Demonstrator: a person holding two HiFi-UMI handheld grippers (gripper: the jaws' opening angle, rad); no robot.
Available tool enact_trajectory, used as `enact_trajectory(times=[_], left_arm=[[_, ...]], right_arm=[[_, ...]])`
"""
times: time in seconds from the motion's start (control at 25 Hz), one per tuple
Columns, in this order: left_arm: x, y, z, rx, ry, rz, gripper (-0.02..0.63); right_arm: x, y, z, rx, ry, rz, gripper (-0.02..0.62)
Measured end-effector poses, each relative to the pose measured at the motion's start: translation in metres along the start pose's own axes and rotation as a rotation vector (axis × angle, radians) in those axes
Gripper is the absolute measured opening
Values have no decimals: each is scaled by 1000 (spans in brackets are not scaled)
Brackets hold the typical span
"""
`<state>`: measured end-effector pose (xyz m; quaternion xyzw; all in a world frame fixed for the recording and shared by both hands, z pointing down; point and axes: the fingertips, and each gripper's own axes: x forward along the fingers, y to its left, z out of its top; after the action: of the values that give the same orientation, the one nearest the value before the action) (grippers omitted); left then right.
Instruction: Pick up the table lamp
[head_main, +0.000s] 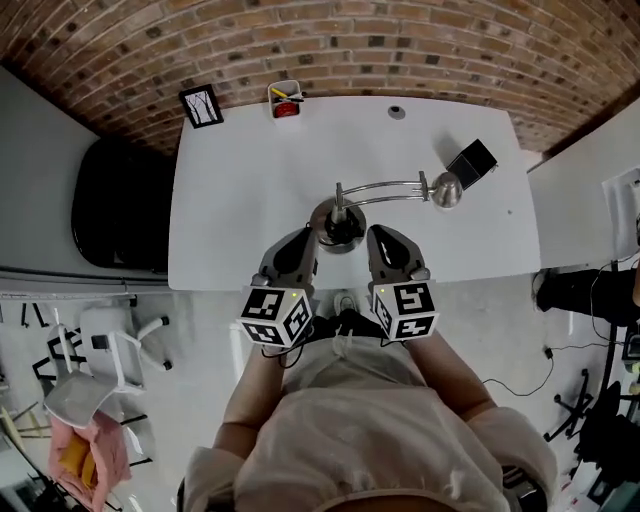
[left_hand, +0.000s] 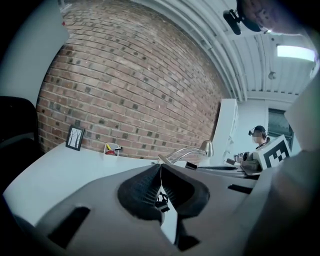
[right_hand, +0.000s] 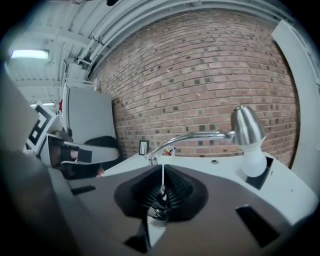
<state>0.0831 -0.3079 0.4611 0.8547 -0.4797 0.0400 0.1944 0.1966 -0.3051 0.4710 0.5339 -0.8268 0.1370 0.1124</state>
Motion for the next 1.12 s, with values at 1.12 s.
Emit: enact_trajectory(times=[1.12], left_arm=[[26,104,-116,-256,176,187,20]], right_arm=[[141,45,-19,-102,28,166,235]])
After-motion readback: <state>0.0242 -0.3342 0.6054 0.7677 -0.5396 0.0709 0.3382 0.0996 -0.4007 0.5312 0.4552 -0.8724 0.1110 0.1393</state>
